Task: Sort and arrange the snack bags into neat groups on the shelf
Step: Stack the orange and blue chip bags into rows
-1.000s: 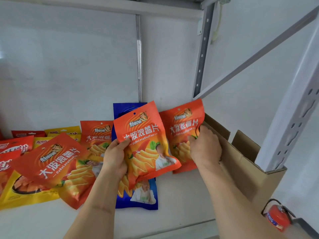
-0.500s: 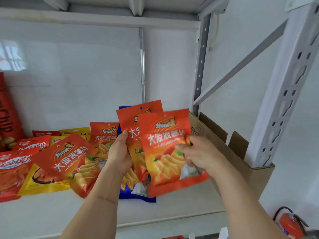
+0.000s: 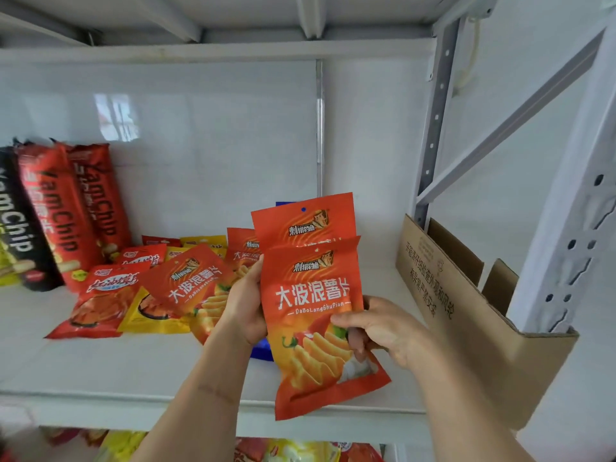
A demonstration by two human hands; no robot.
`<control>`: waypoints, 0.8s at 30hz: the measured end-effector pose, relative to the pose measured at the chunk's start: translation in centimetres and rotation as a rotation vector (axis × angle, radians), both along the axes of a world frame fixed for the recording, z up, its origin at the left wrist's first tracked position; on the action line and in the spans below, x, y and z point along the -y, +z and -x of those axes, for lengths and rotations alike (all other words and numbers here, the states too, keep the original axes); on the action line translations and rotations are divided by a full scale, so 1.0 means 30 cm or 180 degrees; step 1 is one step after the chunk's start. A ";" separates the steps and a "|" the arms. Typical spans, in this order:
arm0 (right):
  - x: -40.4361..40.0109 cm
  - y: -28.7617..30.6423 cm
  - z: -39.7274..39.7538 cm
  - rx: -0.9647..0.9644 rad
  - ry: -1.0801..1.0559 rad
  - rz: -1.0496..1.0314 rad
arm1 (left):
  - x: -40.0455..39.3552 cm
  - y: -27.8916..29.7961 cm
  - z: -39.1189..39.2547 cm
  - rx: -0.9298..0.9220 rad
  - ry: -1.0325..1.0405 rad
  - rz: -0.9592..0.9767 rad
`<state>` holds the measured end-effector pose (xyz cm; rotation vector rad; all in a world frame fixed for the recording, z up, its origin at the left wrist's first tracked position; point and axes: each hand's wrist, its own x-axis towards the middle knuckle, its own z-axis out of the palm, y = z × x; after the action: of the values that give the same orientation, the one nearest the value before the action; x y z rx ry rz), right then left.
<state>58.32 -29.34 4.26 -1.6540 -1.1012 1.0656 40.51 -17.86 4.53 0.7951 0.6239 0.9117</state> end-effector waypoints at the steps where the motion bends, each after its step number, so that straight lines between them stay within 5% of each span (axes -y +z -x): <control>1: -0.001 -0.004 0.011 -0.0002 0.0023 -0.0031 | 0.005 0.004 0.010 0.0029 0.0005 -0.0017; 8: -0.052 -0.003 0.117 -0.0122 0.0019 -0.0151 | -0.018 0.006 0.120 0.0322 0.0080 -0.0532; 14: -0.171 -0.015 0.284 -0.0024 0.0017 0.0110 | -0.068 -0.040 0.301 -0.0170 0.0323 -0.1167; 24: -0.318 -0.085 0.607 0.0173 0.0033 0.0180 | -0.287 -0.139 0.527 -0.1096 0.1681 -0.0334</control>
<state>40.09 -19.81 1.72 -1.7326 -1.1252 1.0727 24.70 -9.25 0.37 0.9084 1.1287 1.3070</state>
